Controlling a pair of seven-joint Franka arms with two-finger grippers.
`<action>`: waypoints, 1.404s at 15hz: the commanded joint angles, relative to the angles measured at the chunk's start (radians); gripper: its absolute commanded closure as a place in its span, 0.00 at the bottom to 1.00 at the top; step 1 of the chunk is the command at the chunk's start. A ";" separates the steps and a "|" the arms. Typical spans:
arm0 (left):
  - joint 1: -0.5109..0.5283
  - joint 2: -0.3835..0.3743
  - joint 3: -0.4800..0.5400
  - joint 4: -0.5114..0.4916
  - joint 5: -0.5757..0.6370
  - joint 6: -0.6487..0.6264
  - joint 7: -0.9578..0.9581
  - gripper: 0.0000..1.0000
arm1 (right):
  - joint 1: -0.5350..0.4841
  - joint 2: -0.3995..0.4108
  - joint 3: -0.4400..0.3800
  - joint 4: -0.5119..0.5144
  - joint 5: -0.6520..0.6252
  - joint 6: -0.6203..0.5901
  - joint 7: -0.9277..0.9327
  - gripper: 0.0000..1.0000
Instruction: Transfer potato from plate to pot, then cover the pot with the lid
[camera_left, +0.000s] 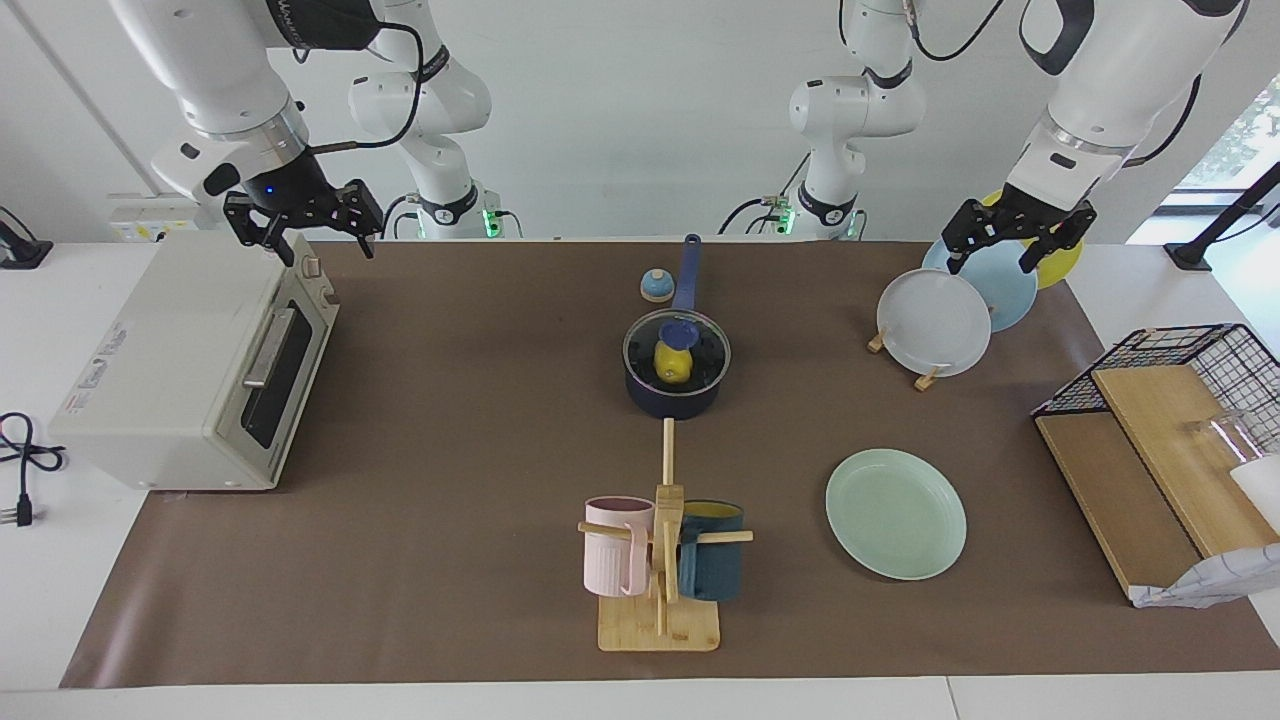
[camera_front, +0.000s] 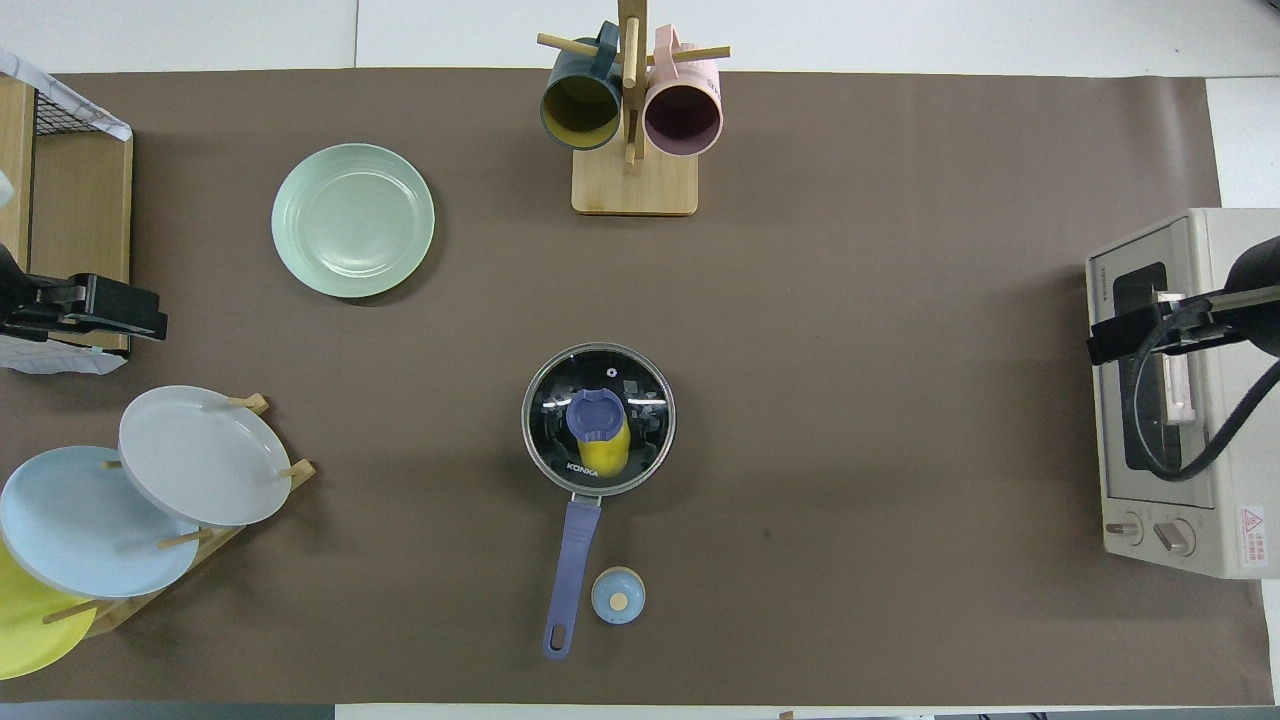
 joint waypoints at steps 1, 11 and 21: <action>0.014 -0.010 -0.011 -0.008 0.017 -0.009 0.002 0.00 | -0.007 -0.008 0.002 -0.012 0.017 0.019 -0.014 0.00; 0.014 -0.010 -0.011 -0.008 0.017 -0.009 0.000 0.00 | 0.009 -0.008 0.002 -0.015 0.018 0.031 -0.011 0.00; 0.014 -0.010 -0.011 -0.008 0.017 -0.009 0.002 0.00 | 0.009 -0.008 0.004 -0.014 0.018 0.032 -0.004 0.00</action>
